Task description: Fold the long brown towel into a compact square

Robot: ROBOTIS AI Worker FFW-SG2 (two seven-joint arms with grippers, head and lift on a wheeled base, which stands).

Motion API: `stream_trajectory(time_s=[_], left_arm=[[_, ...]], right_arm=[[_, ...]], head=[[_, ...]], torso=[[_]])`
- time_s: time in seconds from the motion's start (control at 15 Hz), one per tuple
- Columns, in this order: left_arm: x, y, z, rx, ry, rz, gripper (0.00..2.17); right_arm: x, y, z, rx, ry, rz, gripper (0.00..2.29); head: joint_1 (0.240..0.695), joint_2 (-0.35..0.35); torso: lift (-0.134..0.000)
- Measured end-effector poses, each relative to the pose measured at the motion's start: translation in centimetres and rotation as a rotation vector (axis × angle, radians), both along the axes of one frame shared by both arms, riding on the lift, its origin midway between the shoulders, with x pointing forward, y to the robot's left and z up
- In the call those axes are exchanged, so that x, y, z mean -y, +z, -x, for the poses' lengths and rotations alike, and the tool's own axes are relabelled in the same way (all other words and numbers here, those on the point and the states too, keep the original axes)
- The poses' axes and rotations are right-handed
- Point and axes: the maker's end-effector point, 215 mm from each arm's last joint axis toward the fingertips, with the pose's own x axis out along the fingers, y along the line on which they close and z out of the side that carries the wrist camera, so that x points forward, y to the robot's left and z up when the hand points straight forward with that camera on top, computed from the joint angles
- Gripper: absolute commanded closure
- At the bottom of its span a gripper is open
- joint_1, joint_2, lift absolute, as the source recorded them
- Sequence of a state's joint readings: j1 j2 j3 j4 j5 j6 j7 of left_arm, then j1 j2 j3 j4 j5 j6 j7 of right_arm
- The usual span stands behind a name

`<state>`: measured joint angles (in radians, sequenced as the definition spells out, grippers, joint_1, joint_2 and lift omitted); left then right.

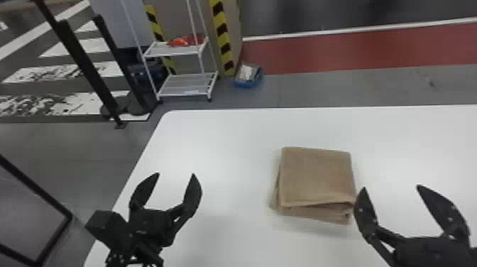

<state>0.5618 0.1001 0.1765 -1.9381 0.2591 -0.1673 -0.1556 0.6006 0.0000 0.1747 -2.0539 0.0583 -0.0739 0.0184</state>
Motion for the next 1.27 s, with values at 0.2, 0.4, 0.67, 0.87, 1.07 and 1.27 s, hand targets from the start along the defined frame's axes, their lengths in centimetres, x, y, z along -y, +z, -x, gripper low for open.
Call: stream_trajectory(time_s=[0.2,0.4,0.67,0.87,1.07,1.27], left_arm=[[-0.2,0.2,-0.2,0.008,0.007,0.0,0.07],[-0.3,0.9,-0.2,0.031,0.011,-0.003,0.07],[-0.3,1.3,-0.2,0.044,0.011,-0.003,0.07],[-0.4,1.3,-0.2,0.045,0.013,-0.003,0.07],[-0.4,1.1,-0.4,0.043,0.014,-0.002,0.07],[-0.4,0.9,-0.5,0.041,0.014,-0.001,0.07]], right_arm=[[-0.3,0.1,-0.1,0.002,0.005,0.002,0.08],[-0.5,0.1,-0.1,0.003,0.007,0.012,0.08],[-0.4,-0.2,-0.1,0.001,0.003,0.024,0.09],[-0.5,-0.3,-0.3,0.0,0.004,0.026,0.09],[-0.5,-0.5,-0.3,-0.002,0.005,0.026,0.09],[-0.6,-0.5,-0.4,-0.002,0.006,0.027,0.09]], head=[[0.695,0.256],[0.695,0.259],[0.695,0.258],[0.695,0.259],[0.695,0.26],[0.695,0.259]], torso=[[-0.116],[-0.116],[-0.116],[-0.116],[-0.116],[-0.116]])
